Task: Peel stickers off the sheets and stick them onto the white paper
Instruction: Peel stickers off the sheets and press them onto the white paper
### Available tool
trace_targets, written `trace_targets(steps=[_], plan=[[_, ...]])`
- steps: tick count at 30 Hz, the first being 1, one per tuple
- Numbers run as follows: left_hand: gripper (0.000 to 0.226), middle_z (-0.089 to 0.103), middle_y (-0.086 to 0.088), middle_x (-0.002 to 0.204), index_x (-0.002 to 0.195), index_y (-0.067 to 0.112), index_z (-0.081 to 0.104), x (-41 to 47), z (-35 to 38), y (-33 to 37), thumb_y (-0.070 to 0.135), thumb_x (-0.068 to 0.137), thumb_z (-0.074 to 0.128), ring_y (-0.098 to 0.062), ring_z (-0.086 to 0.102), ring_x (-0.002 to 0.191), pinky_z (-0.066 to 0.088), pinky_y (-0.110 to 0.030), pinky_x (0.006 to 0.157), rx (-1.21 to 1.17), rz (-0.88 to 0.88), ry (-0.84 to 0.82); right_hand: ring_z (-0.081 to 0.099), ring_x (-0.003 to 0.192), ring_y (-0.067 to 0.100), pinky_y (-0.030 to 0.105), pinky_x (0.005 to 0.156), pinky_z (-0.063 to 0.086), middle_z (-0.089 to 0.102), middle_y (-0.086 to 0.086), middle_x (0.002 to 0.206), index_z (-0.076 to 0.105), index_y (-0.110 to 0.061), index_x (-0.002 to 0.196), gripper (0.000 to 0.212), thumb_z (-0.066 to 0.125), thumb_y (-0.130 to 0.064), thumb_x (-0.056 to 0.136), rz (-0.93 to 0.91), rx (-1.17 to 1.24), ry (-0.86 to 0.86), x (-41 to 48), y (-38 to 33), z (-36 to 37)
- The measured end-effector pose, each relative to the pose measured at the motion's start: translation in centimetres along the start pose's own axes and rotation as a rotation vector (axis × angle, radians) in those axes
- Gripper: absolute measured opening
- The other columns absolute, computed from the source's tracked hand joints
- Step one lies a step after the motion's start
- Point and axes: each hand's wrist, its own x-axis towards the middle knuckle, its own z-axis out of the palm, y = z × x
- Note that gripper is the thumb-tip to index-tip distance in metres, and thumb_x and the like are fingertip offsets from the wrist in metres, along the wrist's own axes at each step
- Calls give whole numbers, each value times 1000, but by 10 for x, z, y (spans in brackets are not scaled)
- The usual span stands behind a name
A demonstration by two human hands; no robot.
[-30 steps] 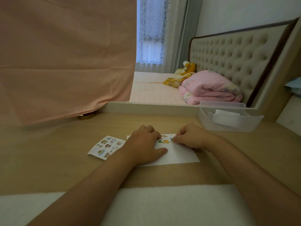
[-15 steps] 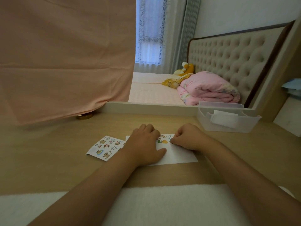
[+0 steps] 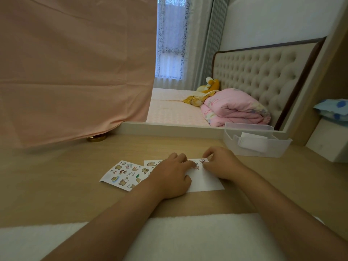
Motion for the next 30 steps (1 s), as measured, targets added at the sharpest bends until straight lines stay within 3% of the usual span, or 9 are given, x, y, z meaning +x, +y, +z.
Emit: trace_targets(steps=[3, 8, 14, 17, 22, 26, 30], plan=[[50, 48, 5, 132, 144, 31, 49, 0, -1, 0, 28, 95, 42, -16, 38, 120, 43, -36, 98, 24, 6, -24, 59, 98, 12, 29, 82, 49, 63, -8, 106, 62, -34, 109, 28, 59, -16, 87, -87, -40, -49, -9, 2, -4], [59, 48, 3, 134, 148, 31, 44, -3, -1, 1, 33, 91, 31, -17, 40, 120, 43, -37, 99, 62, 33, -24, 45, 120, 17, 36, 101, 43, 50, -6, 128, 55, -35, 140, 47, 51, -24, 94, -275, -273, -113, -32, 2, 3], [52, 42, 5, 140, 152, 32, 38, -5, 1, 3, 32, 100, 32, -17, 37, 124, 45, -32, 93, 142, 56, -23, 40, 123, 21, 38, 99, 41, 45, -3, 138, 48, -32, 144, 48, 41, -32, 97, -373, -499, -76, -44, 1, 7], [50, 44, 3, 138, 148, 29, 43, -5, -2, 8, 33, 99, 33, -19, 40, 121, 48, -36, 91, 158, 32, -39, 40, 125, 21, 36, 97, 41, 46, -4, 139, 48, -33, 145, 48, 41, -33, 97, -374, -510, -74, -46, 0, 5], [66, 53, -7, 133, 140, 24, 52, -1, -2, 13, 40, 84, 21, -27, 51, 110, 49, -41, 90, 265, 53, -67, 46, 117, 18, 33, 89, 45, 54, -7, 129, 59, -34, 137, 43, 45, -32, 96, -390, -443, -48, -43, 3, 2], [66, 64, -5, 124, 135, 29, 60, -3, -1, 8, 41, 83, 20, -30, 60, 102, 52, -41, 84, 189, 92, -19, 47, 115, 18, 34, 88, 45, 53, -8, 124, 58, -35, 134, 42, 47, -32, 94, -384, -406, -5, -40, 7, 5], [44, 57, 5, 134, 136, 23, 56, -4, -1, 6, 34, 94, 46, -19, 50, 119, 48, -34, 93, 82, 4, 9, 45, 117, 18, 34, 88, 44, 51, -9, 128, 54, -42, 139, 43, 45, -35, 98, -391, -407, -21, -41, 9, 5]])
